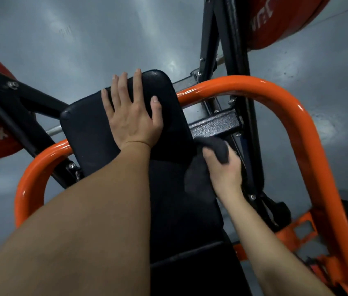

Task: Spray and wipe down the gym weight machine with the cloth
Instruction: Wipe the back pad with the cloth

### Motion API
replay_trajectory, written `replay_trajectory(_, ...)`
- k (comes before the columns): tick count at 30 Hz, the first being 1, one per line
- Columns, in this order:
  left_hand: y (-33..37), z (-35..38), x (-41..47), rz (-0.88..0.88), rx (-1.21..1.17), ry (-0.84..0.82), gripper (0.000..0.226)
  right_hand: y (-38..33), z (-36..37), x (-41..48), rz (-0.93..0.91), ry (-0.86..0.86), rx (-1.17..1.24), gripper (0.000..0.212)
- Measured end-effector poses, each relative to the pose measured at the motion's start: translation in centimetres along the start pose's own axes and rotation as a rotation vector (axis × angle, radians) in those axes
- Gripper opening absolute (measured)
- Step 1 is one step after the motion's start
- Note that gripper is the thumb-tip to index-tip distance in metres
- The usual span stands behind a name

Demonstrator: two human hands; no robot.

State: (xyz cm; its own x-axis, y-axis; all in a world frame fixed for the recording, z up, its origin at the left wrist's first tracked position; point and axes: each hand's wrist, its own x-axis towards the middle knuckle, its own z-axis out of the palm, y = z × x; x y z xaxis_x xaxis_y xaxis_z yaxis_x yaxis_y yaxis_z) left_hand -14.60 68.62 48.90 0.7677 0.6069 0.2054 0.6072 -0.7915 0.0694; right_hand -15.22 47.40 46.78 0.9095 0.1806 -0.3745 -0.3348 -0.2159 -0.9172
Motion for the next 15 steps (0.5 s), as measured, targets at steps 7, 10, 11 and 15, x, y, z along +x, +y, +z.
replay_trajectory(7,0.2,-0.1,0.0,0.002,0.011,-0.012,0.066,0.9,-1.8,-0.3,0.107,0.009,-0.16,0.036)
replay_trajectory(10,0.1,0.0,0.1,0.004,0.024,-0.005,0.066,-3.4,1.7,3.4,-0.034,0.03,-0.136,0.045)
replay_trajectory(11,0.1,0.0,0.1,0.005,0.024,-0.005,0.066,-5.3,3.0,4.8,-0.07,0.031,-0.151,0.046)
replay_trajectory(15,0.1,0.0,0.0,0.013,0.034,-0.013,0.068,-9.6,6.8,9.8,-0.097,-0.011,-0.213,0.034)
